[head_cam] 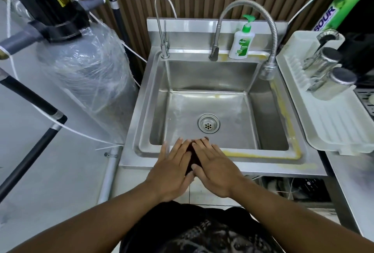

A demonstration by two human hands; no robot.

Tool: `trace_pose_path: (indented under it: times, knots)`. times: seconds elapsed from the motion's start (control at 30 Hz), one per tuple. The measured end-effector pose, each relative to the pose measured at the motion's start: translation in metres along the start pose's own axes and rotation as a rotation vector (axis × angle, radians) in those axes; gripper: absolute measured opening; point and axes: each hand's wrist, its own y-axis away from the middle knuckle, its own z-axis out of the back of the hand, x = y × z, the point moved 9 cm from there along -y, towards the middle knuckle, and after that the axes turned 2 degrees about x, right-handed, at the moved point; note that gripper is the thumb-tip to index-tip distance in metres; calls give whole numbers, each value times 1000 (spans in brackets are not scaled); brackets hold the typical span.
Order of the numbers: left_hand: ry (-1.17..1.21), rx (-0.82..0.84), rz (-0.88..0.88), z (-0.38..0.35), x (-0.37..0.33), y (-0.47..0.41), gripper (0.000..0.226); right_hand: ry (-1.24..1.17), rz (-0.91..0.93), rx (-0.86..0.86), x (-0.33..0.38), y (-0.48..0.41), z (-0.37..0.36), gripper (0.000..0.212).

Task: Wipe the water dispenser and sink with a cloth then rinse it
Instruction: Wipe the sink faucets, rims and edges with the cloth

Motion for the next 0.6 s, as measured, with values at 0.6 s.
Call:
trace_pose_path:
  times: [0.6]
  knots:
    - [-232, -1, -107, -13, 101, 29, 67, 82, -86, 2, 73, -68, -35, 83]
